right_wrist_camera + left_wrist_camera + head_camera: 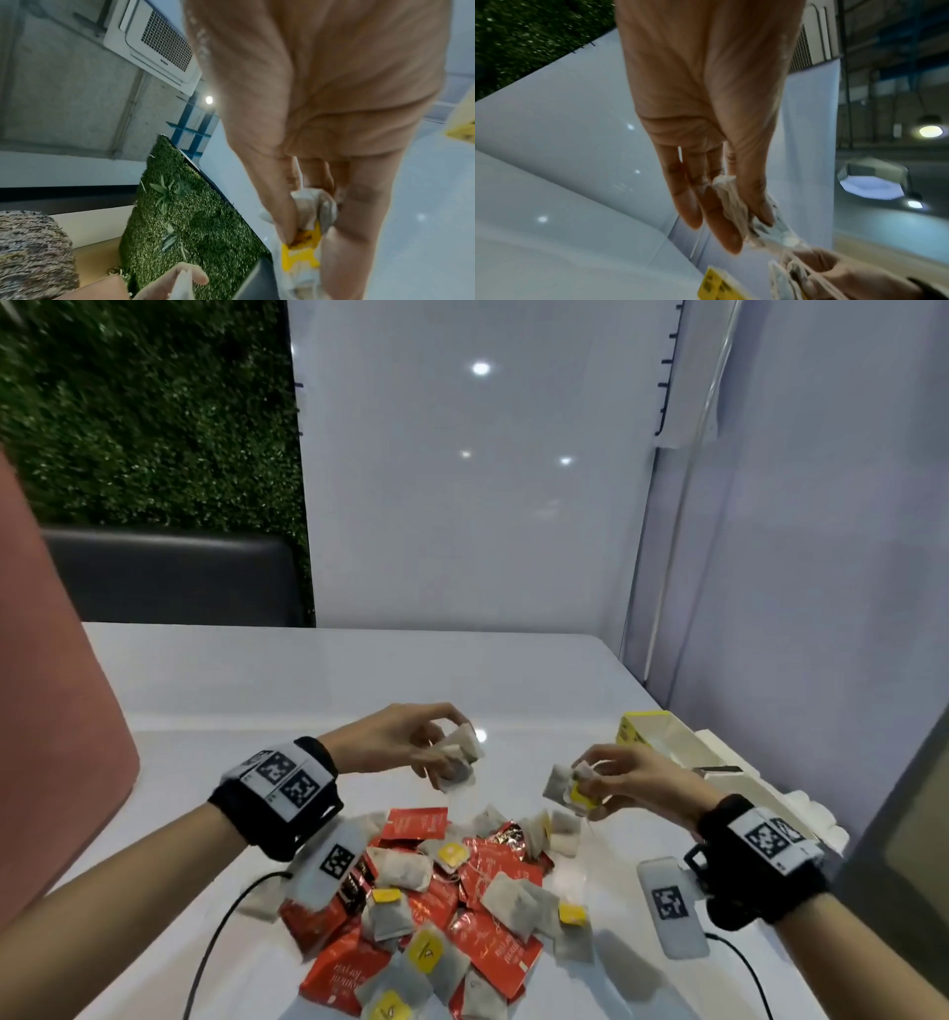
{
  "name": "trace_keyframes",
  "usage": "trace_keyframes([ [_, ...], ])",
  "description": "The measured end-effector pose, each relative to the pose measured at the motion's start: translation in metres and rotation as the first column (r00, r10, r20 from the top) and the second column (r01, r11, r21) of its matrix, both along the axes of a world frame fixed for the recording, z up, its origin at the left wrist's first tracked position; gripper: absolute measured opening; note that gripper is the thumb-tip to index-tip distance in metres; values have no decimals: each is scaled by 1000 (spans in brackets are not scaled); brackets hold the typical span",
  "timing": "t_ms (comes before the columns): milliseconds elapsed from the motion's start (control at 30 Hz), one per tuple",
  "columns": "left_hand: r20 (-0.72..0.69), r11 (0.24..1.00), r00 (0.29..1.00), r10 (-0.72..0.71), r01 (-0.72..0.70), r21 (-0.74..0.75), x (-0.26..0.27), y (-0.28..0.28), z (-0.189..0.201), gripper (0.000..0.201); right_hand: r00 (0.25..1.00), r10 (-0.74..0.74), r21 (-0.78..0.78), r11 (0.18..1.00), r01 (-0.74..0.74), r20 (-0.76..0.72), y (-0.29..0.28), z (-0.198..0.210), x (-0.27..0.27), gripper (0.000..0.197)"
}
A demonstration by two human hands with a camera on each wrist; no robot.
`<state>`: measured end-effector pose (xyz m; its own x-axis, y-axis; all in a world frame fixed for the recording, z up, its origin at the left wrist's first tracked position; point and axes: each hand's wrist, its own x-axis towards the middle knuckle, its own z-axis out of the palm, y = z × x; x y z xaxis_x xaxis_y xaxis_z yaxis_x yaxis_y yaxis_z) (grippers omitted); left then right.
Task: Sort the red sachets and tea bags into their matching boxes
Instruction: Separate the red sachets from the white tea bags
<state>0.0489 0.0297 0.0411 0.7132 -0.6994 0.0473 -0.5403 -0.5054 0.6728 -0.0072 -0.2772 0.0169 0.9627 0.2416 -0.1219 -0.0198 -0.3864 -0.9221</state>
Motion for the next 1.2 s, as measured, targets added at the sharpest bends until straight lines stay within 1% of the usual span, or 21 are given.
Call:
trace_keyframes([
  [67, 3, 1000, 1000, 22, -21, -18, 23, -11, 13, 24, 997, -46, -35, 998, 48, 55, 2, 13, 25, 10],
  [133, 18, 998, 998, 58, -58, 22, 53, -29, 19, 21, 992, -95, -105, 989, 103, 80, 5, 19, 59, 2],
  [200, 14, 988, 994, 105, -106, 111, 87, -50, 14, 19, 989, -134, -240, 960, 146, 65, 8, 16, 93, 11],
  [233, 6, 977, 992, 129, -128, 171, 102, -61, 8, 18, 988, -147, -310, 938, 155, 48, 10, 10, 108, 11],
  [333, -36, 930, 986, 160, -139, 340, 135, -90, -19, 25, 989, -145, -559, 818, 136, 29, 21, -6, 137, 4],
  [367, -46, 918, 986, 158, -129, 374, 141, -97, -28, 29, 991, -130, -627, 769, 123, 35, 25, -12, 144, 10],
  [433, -59, 907, 985, 163, -126, 402, 150, -108, -45, 35, 990, -133, -677, 724, 128, 45, 32, -20, 154, 26],
  [533, -78, 910, 979, 188, -143, 390, 155, -109, -62, 40, 991, -110, -728, 674, 126, 69, 46, -24, 154, 35],
  [600, -67, 916, 982, 176, -138, 376, 150, -96, -64, 46, 998, -17, -813, 579, 65, 68, 53, -23, 146, 38],
  [667, -13, 909, 990, 139, -122, 398, 138, -72, -61, 47, 983, 118, -879, 471, 70, 142, 60, -20, 131, 36],
  [700, 0, 904, 993, 116, -105, 414, 131, -58, -60, 43, 963, 188, -874, 479, 80, 191, 65, -18, 120, 32],
  [733, -16, 895, 995, 97, -81, 439, 124, -44, -61, 39, 943, 259, -857, 513, 48, 208, 71, -18, 108, 28],
  [767, -49, 875, 995, 85, -51, 481, 115, -31, -62, 36, 930, 325, -835, 549, -38, 172, 77, -18, 95, 26],
  [800, -82, 843, 994, 77, -21, 538, 106, -19, -64, 37, 921, 380, -814, 560, -154, 87, 84, -20, 81, 26],
  [867, -121, 770, 989, 84, 13, 638, 89, -4, -70, 49, 890, 438, -802, 485, -350, -124, 92, -28, 62, 34],
  [900, -129, 752, 988, 91, 17, 659, 83, 0, -75, 56, 879, 435, -806, 441, -395, -192, 94, -33, 56, 40],
  [933, -131, 752, 987, 95, 15, 659, 77, 1, -79, 61, 877, 423, -807, 422, -414, -229, 95, -38, 53, 45],
  [967, -131, 762, 986, 102, 7, 647, 73, 2, -84, 65, 881, 409, -800, 432, -417, -239, 96, -42, 51, 50],
  [1067, -135, 789, 981, 136, -25, 614, 65, 1, -93, 68, 899, 376, -755, 515, -406, -226, 99, -48, 44, 52],
  [1133, -94, 764, 987, 128, -38, 644, 63, 1, -93, 66, 901, 381, -743, 537, -399, -208, 99, -48, 40, 47],
  [1200, -42, 741, 994, 98, -44, 670, 62, 2, -89, 54, 908, 393, -741, 565, -363, -145, 95, -46, 39, 27],
])
